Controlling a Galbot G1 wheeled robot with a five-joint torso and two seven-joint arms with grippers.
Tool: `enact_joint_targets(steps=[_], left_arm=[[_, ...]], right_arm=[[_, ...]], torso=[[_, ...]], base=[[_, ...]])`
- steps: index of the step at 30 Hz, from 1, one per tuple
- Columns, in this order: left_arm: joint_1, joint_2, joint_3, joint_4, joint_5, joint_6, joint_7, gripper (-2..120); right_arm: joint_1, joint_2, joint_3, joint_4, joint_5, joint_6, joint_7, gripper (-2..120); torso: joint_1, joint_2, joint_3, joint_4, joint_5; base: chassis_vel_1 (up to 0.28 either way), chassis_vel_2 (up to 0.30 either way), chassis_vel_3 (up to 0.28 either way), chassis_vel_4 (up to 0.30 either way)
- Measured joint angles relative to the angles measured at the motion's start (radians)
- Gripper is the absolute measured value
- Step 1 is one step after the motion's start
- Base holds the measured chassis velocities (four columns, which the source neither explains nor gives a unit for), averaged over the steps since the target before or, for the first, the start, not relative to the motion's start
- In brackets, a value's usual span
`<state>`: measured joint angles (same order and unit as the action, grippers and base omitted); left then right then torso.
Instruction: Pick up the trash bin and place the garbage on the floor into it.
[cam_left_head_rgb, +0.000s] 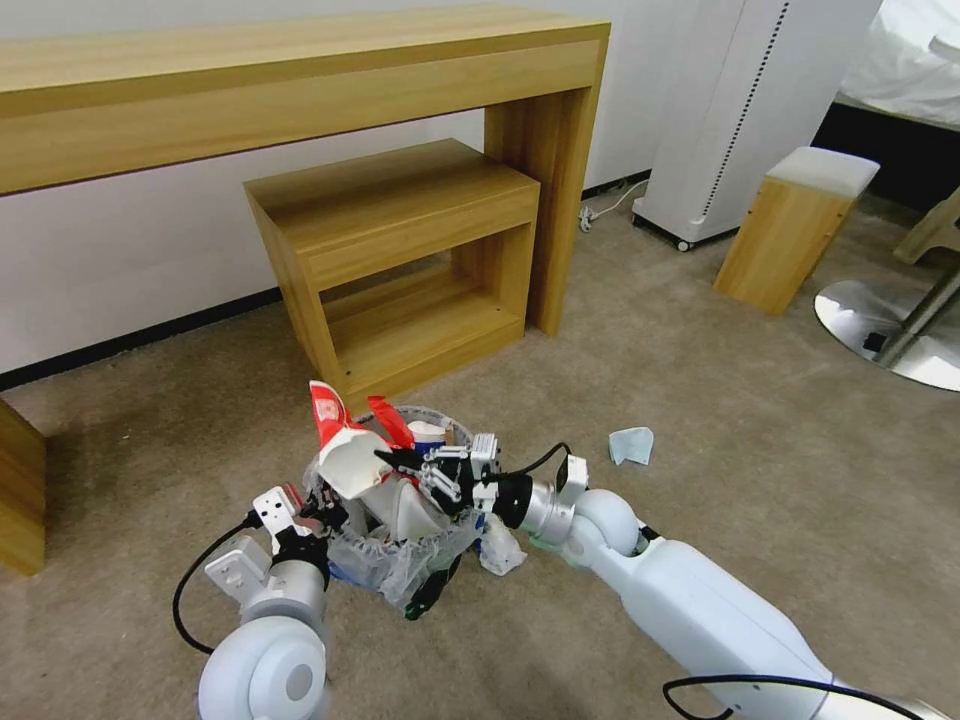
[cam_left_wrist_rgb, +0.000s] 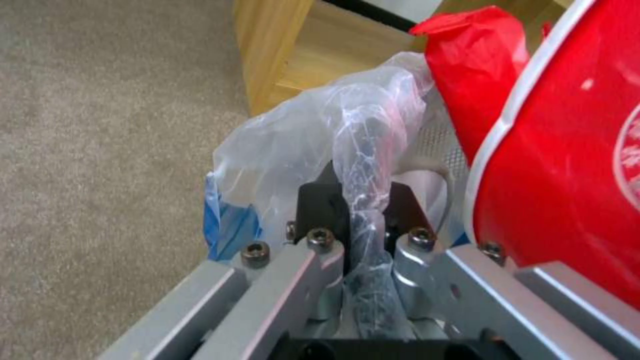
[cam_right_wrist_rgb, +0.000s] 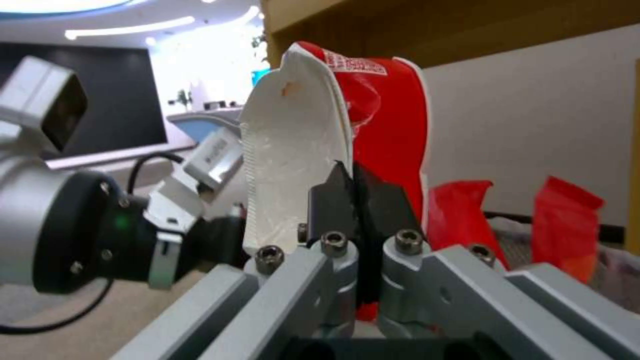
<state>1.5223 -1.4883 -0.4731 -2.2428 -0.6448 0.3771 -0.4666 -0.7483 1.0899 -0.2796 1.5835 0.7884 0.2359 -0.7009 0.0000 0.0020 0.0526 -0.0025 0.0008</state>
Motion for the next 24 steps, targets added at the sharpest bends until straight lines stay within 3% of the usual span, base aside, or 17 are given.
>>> enact_joint_targets(steps=[3, 9, 15, 17, 19, 21, 24], left_arm=[[0.000, 0.000, 0.000, -0.001, 0.000, 0.000, 0.000, 3], [0.001, 0.001, -0.001, -0.004, 0.000, 0.000, 0.000, 3], [0.006, 0.002, -0.003, -0.013, -0.001, 0.000, 0.001, 3], [0.009, 0.004, -0.008, -0.017, -0.003, 0.001, 0.001, 3], [0.009, 0.005, -0.011, -0.017, -0.004, 0.001, 0.001, 3], [0.002, 0.011, -0.035, -0.015, -0.023, 0.001, 0.002, 3], [-0.008, 0.019, -0.063, -0.013, -0.045, 0.003, 0.001, 3]], right_arm=[[-0.002, -0.005, 0.004, 0.000, -0.012, 0.000, 0.001, 0], [-0.002, -0.036, 0.026, 0.006, -0.052, 0.001, -0.005, 27], [-0.012, -0.067, 0.070, 0.018, -0.089, 0.001, -0.025, 44], [-0.035, -0.090, 0.120, 0.051, -0.081, 0.001, -0.037, 57], [-0.041, -0.094, 0.132, 0.059, -0.076, 0.002, -0.039, 59], [-0.088, -0.118, 0.208, 0.113, -0.014, 0.008, -0.037, 72], [-0.137, -0.134, 0.268, 0.152, 0.029, 0.013, 0.010, 81]], torso=[[0.000, 0.000, 0.000, 0.0001, 0.0000], [0.000, 0.000, 0.000, 0.0000, 0.0000], [0.000, 0.000, 0.000, 0.0001, 0.0002], [0.000, 0.000, 0.000, 0.0001, 0.0002], [0.000, 0.000, 0.000, 0.0001, 0.0002], [0.000, 0.000, 0.000, 0.0001, 0.0001], [0.000, 0.000, 0.000, 0.0001, 0.0000]], base=[[0.000, 0.000, 0.000, 0.000], [0.000, 0.000, 0.000, 0.000], [0.000, 0.000, 0.000, 0.000], [0.000, 0.000, 0.000, 0.000], [0.000, 0.000, 0.000, 0.000], [0.000, 0.000, 0.000, 0.000], [0.000, 0.000, 0.000, 0.000]])
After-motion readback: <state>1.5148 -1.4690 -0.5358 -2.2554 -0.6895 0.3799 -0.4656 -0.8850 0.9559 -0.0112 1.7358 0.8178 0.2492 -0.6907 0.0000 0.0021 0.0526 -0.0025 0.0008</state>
